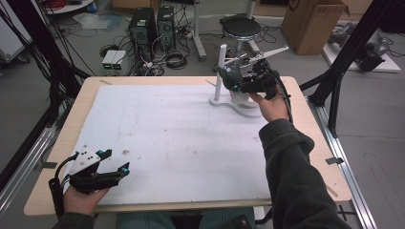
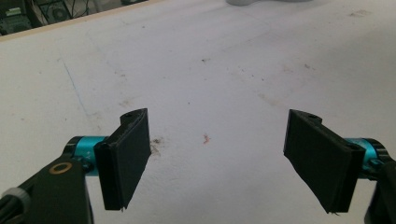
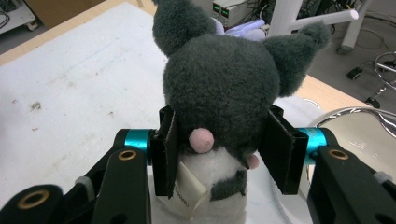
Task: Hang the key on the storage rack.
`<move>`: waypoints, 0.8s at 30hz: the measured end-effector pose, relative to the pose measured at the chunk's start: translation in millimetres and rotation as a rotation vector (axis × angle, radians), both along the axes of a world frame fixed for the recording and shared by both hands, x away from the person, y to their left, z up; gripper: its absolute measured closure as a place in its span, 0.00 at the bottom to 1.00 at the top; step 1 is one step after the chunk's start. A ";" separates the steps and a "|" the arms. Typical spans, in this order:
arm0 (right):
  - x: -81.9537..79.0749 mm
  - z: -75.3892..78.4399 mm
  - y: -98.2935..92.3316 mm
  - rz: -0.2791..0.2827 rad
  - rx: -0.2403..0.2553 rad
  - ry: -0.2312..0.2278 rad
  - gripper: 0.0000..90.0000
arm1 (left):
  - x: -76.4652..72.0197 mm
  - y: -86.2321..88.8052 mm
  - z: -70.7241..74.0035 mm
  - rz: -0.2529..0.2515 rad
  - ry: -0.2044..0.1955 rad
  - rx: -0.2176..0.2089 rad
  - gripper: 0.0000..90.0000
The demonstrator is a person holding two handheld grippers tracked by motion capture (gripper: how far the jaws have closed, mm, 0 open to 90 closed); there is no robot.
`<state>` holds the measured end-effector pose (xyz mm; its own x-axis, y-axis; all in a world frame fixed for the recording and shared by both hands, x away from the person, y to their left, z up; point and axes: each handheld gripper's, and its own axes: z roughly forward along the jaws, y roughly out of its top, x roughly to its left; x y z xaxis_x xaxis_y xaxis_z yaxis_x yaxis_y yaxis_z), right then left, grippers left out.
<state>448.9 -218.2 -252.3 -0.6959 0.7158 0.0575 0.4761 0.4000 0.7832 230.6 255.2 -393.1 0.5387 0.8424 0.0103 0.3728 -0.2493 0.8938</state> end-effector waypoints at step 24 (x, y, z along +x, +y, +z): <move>8.9 -14.3 2.6 -0.009 -0.004 0.033 0.58 | 0.3 1.0 -0.2 -0.005 0.000 0.000 0.26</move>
<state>457.8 -215.6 -266.5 -0.6870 0.7225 0.0776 0.5057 0.3986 0.7651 230.9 256.1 -393.3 0.5426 0.8400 0.0102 0.3714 -0.2508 0.8940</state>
